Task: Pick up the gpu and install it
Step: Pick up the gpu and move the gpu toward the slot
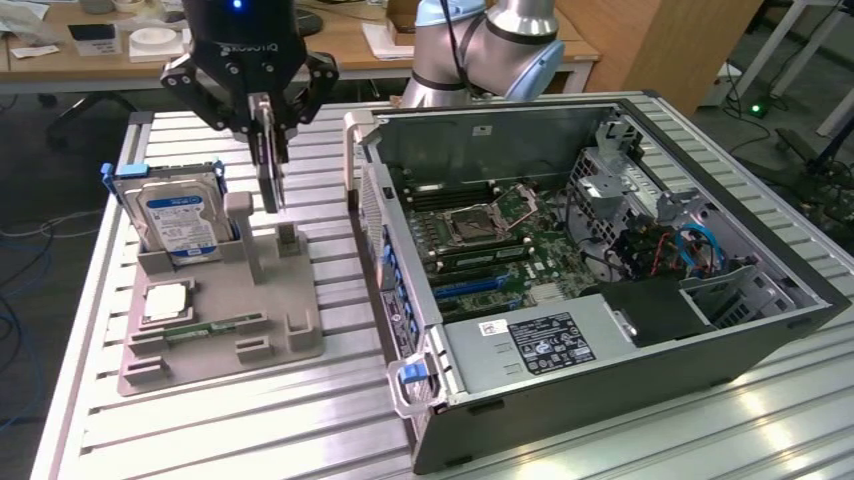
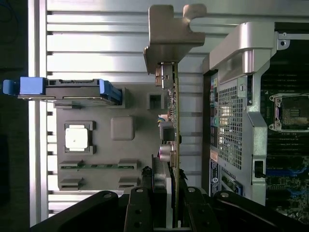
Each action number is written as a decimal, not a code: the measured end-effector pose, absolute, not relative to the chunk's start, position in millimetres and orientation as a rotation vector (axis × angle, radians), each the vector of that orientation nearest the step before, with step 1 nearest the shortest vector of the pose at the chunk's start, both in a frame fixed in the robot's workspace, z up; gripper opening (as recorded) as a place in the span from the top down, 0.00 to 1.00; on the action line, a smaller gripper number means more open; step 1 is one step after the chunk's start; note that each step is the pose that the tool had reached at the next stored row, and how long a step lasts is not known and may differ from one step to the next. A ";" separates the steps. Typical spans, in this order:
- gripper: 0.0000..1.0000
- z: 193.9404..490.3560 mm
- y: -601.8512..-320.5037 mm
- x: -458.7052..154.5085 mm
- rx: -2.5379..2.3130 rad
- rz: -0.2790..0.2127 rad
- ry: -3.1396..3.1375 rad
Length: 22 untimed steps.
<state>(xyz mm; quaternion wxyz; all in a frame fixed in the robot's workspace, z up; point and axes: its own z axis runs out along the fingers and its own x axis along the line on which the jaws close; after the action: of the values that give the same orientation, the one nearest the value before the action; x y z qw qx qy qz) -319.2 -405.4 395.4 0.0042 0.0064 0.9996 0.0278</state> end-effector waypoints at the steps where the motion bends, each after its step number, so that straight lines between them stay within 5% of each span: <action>1: 0.72 396.2 -405.4 -319.2 0.020 0.087 3.132; 22: 0.72 410.7 -405.5 -319.2 0.020 0.089 3.132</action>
<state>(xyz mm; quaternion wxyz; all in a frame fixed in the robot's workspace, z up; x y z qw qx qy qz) -319.2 -405.5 410.7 0.0042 0.0064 0.9996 0.0284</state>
